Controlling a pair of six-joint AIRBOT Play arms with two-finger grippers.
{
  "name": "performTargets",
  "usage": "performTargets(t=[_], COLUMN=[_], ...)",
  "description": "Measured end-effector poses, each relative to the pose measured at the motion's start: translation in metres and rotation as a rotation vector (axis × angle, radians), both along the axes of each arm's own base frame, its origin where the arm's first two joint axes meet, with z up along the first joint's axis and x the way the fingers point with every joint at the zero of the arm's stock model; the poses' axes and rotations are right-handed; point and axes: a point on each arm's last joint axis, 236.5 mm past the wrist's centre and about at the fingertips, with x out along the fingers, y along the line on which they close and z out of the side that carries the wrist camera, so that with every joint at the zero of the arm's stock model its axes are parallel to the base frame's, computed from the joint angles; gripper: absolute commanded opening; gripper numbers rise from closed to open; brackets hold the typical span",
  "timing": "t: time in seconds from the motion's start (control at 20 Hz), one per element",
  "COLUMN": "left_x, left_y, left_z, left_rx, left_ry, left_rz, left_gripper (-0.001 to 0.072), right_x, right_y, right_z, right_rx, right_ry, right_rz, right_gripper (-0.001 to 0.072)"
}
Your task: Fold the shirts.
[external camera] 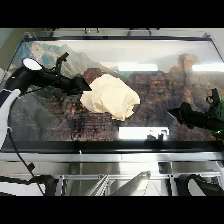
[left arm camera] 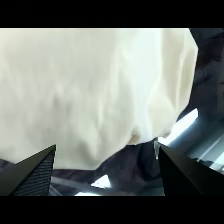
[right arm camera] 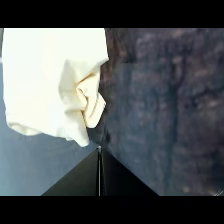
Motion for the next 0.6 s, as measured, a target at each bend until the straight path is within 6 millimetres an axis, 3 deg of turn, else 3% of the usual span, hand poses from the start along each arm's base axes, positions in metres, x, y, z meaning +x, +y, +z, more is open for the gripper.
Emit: performTargets(t=[0.2, 0.25, 0.3, 0.35, 0.4, 0.45, 0.5, 0.6], left_x=[0.004, 0.006, 0.008, 0.011, 0.015, 0.019, 0.023, 0.025], left_y=[-0.004, -0.005, -0.010, -0.014, -0.018, -0.021, -0.025, -0.032], left_z=[-0.039, -0.047, -0.050, -0.051, -0.052, -0.052, -0.053, -0.053], left_rx=[0.026, 0.021, -0.001, -0.023, -0.040, -0.046, -0.053, -0.067], left_ry=[0.045, 0.056, 0.068, 0.070, 0.064, 0.050, 0.042, 0.039], left_rz=[0.011, 0.020, 0.030, 0.032, 0.027, 0.012, 0.000, -0.032], left_gripper=[0.0678, 0.0612, 0.0157, 0.0007, 0.0037, 0.0266, 0.0340, 0.0342], right_x=[0.004, 0.004, 0.004, 0.005, 0.005, 0.007, 0.008, 0.013], right_y=[-0.002, -0.002, -0.001, -0.001, -0.002, -0.003, -0.002, 0.006], right_z=[0.002, 0.002, 0.003, 0.002, 0.001, -0.001, -0.004, -0.012], right_rx=[0.005, 0.006, 0.011, 0.012, 0.012, 0.013, 0.013, 0.024], right_ry=[-0.011, -0.011, -0.012, -0.011, -0.008, -0.003, -0.001, -0.009], right_rz=[-0.018, -0.018, -0.019, -0.020, -0.024, -0.030, -0.022, 0.018], right_gripper=[0.0019, 0.0019, 0.0032, 0.0169, 0.0441, 0.0496, 0.0498, 0.0498])
